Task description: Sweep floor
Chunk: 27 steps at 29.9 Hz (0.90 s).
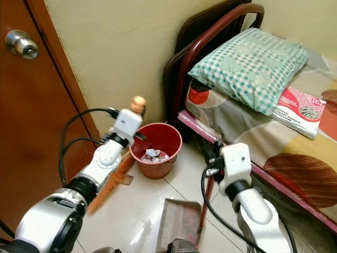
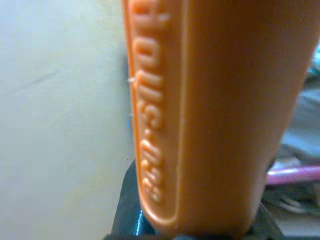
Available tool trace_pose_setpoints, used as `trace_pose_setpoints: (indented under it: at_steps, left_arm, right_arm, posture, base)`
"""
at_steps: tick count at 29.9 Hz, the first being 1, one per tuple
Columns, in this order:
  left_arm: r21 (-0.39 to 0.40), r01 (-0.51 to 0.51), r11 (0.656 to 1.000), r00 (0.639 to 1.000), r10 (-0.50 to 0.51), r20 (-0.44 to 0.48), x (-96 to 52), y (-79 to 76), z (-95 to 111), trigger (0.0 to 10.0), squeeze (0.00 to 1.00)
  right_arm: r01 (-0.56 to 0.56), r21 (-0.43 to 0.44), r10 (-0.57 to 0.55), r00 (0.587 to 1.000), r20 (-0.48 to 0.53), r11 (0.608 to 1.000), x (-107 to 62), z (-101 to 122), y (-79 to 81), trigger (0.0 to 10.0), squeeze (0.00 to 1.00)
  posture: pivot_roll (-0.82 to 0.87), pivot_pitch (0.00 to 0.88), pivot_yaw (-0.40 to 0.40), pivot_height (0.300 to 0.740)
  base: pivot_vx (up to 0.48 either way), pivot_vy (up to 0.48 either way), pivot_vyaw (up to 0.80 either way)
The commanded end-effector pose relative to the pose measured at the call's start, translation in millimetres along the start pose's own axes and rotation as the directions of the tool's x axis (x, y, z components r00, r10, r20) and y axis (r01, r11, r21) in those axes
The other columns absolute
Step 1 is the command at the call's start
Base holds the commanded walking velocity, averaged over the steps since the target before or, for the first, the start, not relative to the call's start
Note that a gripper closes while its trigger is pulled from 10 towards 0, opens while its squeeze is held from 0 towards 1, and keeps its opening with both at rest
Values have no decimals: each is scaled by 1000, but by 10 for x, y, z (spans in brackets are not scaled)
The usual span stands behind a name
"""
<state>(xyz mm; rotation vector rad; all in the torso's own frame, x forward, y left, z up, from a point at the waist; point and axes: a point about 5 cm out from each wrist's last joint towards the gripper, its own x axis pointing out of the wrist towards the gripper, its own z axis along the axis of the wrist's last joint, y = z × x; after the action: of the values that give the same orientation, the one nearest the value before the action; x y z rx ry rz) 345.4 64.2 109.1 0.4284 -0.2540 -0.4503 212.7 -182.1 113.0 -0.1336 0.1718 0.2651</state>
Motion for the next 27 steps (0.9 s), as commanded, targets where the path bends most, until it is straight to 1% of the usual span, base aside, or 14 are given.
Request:
trace_pose_setpoints:
  at_steps: [1,2,3,4,5,9,12,14,15,20,21,24,26,27]
  left_arm:
    - [-27,83,996,997,-83,-2,-15,-139,-7,10000,0]
    - [-42,110,993,994,-111,-13,-26,-191,-24,10000,0]
    - [-42,110,993,994,-111,-13,-26,-191,-24,10000,0]
    - [-84,155,984,985,-160,-56,-46,-285,-72,10000,0]
    - [-84,155,984,985,-160,-56,-46,-285,-72,10000,0]
    - [-221,223,949,953,-260,-156,-69,-465,-162,10000,0]
    - [-274,214,938,951,-264,-162,-64,-469,-167,10000,0]
    - [-284,214,935,949,-268,-168,-66,-468,-174,10000,0]
    - [-325,203,924,949,-267,-166,-77,-436,-190,10000,0]
    - [-370,155,916,959,-229,-165,-114,-364,-226,10000,0]
    - [-396,133,908,971,-200,-134,-140,-330,-210,10000,0]
    - [-437,95,894,983,-153,-100,-174,-301,-170,10000,0]
    - [-463,50,885,993,-95,-74,-211,-253,-114,10000,0]
    - [-486,-4,874,998,-25,-53,-262,-178,-42,10000,0]
  right_arm:
    - [11,-17,-12,1000,-29,1000,-49,-53,-56,10000,0]
    - [15,-18,-16,999,-33,1000,-58,-60,-64,10000,0]
    - [15,-18,-16,999,-33,1000,-58,-60,-64,10000,0]
    - [19,-17,-19,999,-34,1000,-53,-59,-70,10000,0]
    - [19,-17,-19,999,-34,1000,-53,-59,-70,10000,0]
    - [10,-18,-10,1000,-25,1000,-4,-52,-53,10000,0]
    - [8,-18,-8,1000,-22,1000,17,-56,-52,10000,0]
    - [8,-18,-8,1000,-22,1000,23,-58,-53,10000,0]
    - [7,-18,-7,1000,-16,1000,51,-54,-58,10000,0]
    - [5,-17,-5,1000,-15,1000,91,-68,-62,10000,0]
    - [2,-13,-2,1000,-13,1000,115,-76,-53,10000,0]
    - [-4,-9,4,1000,-8,1000,148,-76,-36,10000,0]
    - [-11,-7,11,1000,-3,1000,177,-75,-19,10000,0]
    - [-18,-4,18,1000,2,1000,210,-73,-6,10000,0]
  posture:
    - [-281,144,-50,740]
    - [-281,144,-50,740]
    - [-281,144,-50,740]
    - [-281,144,-50,740]
    - [-281,144,-50,740]
    - [-265,133,-39,740]
    - [-254,128,-39,740]
    - [-254,128,-39,740]
    - [-238,125,-37,740]
    - [-216,122,-35,740]
    - [-199,119,-35,740]
    - [-174,119,-34,740]
    - [-165,119,-35,740]
    - [-138,117,-37,740]
  base:
    - [0,0,0]
    - [0,0,0]
    - [0,0,0]
    - [0,0,0]
    - [0,0,0]
    - [0,0,0]
    - [0,0,0]
    - [0,0,0]
    - [0,0,0]
    - [0,0,0]
    - [0,0,0]
    - [0,0,0]
    - [0,0,0]
    - [0,0,0]
